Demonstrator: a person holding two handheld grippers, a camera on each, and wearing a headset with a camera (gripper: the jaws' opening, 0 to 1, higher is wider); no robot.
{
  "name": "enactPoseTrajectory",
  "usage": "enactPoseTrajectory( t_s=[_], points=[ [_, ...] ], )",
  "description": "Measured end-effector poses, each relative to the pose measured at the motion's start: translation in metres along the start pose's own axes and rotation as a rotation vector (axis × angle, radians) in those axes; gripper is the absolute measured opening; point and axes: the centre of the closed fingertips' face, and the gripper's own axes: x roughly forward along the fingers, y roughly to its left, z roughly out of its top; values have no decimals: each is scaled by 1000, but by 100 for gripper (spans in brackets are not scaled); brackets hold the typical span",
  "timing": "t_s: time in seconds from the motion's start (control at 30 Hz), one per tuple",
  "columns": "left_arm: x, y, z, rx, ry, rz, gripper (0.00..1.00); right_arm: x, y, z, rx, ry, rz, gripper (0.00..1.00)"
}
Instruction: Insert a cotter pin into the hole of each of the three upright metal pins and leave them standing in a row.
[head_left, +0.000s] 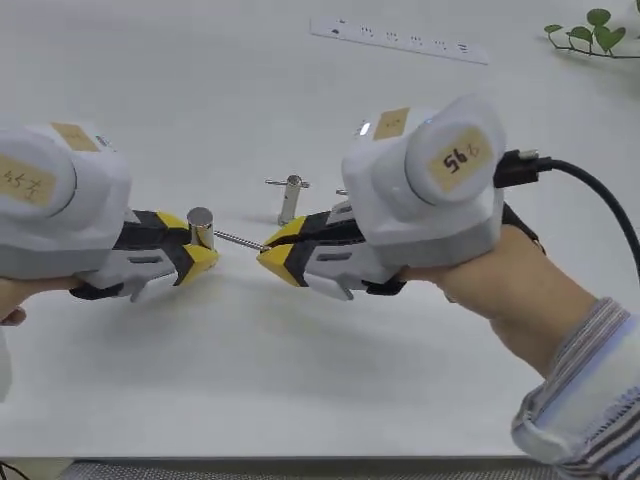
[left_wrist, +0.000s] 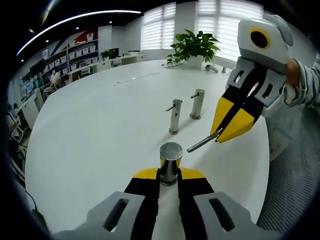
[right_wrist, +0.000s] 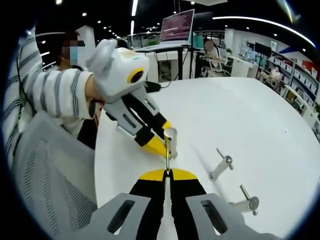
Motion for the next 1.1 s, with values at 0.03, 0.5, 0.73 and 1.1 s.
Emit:
enactPoseTrajectory(
  t_s=[0.03,0.5,0.73,1.1],
  points=[
    [0,0,0,-2,-2,3,12,1,0,0,1,1,-2,4],
    [-1,-2,0,-29,-2,15,12,4,-3,5,-26,-2,-36,4],
    [-1,-3,0,-62,0,32,12,7,-2,8,-10,-11,-40,4],
    [-1,-4,0,-74,-3,57,12,16,-1,11,3,-24,-61,4]
  ],
)
